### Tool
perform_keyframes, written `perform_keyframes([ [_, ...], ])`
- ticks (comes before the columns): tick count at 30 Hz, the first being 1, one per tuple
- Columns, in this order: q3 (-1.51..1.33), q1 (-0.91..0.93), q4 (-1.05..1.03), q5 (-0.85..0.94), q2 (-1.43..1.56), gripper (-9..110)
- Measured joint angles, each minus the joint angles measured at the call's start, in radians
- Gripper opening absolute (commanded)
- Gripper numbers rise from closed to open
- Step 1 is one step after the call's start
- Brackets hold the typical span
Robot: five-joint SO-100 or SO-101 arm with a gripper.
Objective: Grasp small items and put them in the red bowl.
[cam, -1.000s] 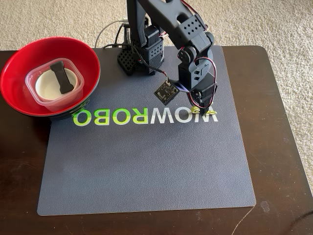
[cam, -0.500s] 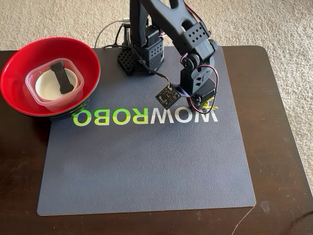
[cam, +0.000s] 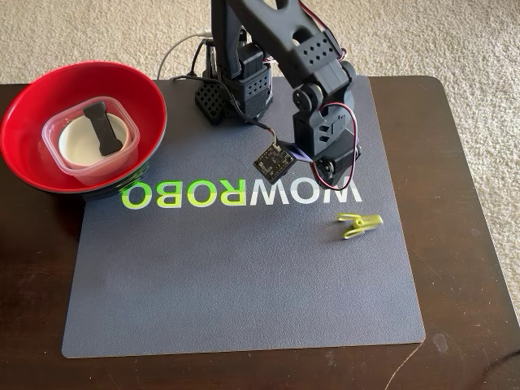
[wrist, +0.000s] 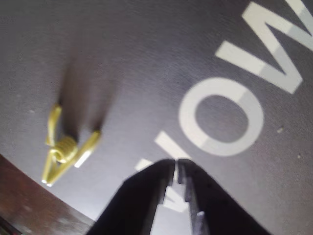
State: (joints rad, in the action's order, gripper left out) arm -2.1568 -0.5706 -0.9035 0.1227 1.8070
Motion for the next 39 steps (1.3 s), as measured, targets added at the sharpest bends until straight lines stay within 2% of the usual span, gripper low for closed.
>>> perform_keyframes([
  [4, 0.046, 0.138, -0.029, -0.072, 0.054, 1],
  [5, 0.048, 0.144, -0.035, -0.095, 0.06, 5],
  [8, 0.048, 0.117, -0.049, -0.172, 0.063, 13],
  [13, 0.067, -0.023, -0.054, -0.261, 0.04, 15],
  [19, 0.287, -0.163, -0.052, -0.114, -0.202, 21],
  [26, 0.658, -0.184, -0.054, 0.107, -0.546, 22],
  [32, 0.696, -0.189, -0.103, 0.206, -0.575, 22],
  [39, 0.65, -0.14, -0.135, 0.218, -0.575, 20],
])
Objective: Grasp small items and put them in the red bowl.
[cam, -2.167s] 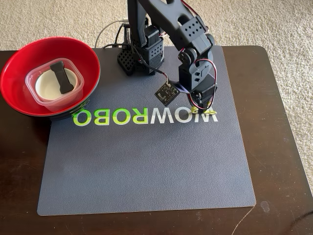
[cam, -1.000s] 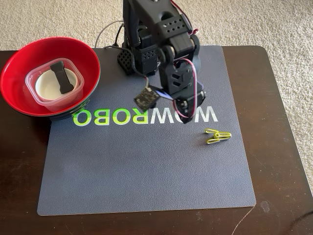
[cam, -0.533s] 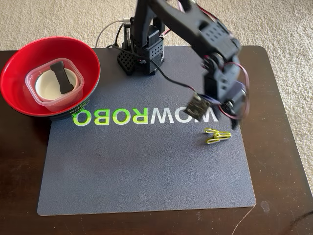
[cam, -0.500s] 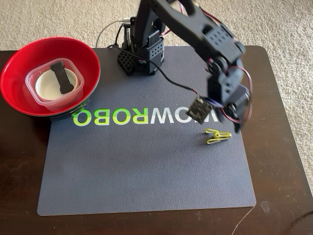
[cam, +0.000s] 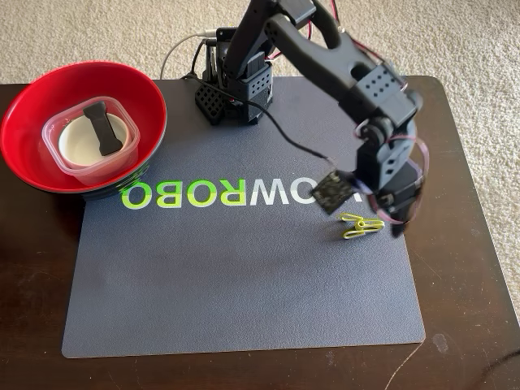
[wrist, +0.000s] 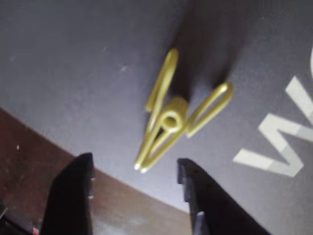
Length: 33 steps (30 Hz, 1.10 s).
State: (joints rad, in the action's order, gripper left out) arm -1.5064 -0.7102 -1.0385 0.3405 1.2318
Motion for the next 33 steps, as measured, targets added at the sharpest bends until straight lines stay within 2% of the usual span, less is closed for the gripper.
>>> perform_keyframes([
  [5, -0.034, 0.044, 0.0, 0.003, 0.002, 16],
  [13, -0.058, 0.041, 0.003, 0.0, -0.005, 1],
  [25, -0.061, 0.028, -0.003, -0.054, -0.003, 0],
  [33, -0.083, 0.081, -0.044, -0.107, 0.13, 0],
])
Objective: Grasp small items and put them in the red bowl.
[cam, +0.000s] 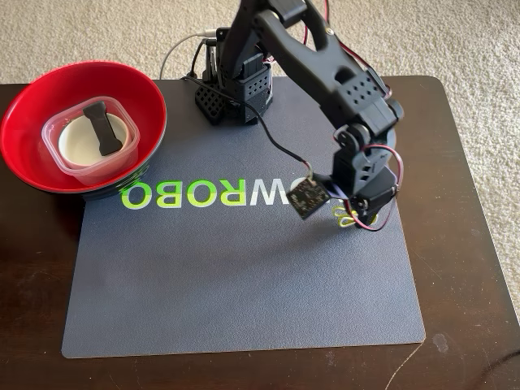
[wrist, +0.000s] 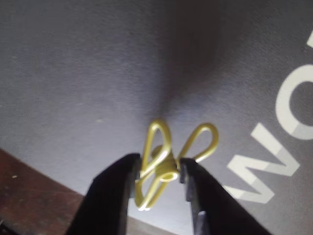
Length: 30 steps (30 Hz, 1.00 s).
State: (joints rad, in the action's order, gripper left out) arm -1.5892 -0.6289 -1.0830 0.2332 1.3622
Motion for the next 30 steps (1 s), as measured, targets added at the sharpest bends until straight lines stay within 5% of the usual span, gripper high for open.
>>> perform_keyframes([
  [10, 0.003, 0.229, -0.121, -0.115, 0.276, 0],
  [21, 0.16, 0.965, -0.353, -0.296, 0.402, 0],
  [30, 0.02, 1.491, -0.4, -0.565, 0.635, 0],
])
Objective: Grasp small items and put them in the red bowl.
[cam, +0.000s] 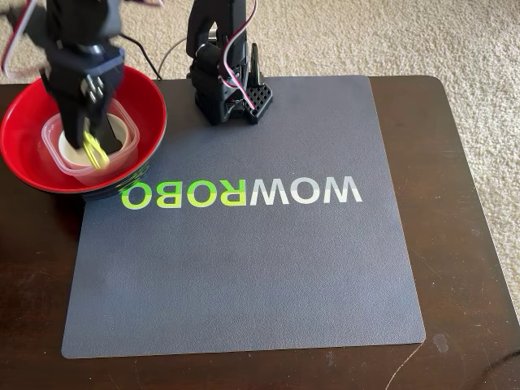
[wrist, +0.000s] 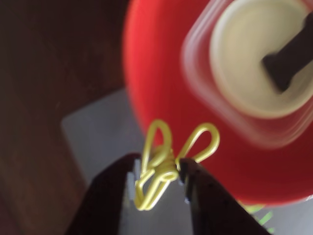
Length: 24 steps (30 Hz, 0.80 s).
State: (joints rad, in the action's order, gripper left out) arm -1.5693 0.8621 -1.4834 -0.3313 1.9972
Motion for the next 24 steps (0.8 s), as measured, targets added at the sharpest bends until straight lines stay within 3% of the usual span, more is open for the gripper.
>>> perform_keyframes([
  [4, -0.186, 0.193, 0.08, -0.17, 0.144, 2],
  [9, -0.434, 0.288, 0.222, -0.327, 0.229, 22],
  [14, -0.5, 0.287, 0.235, -0.365, 0.268, 32],
  [20, -0.508, 0.267, 0.16, -0.387, 0.387, 33],
  [24, -0.44, 0.098, 0.077, -0.311, 0.541, 32],
])
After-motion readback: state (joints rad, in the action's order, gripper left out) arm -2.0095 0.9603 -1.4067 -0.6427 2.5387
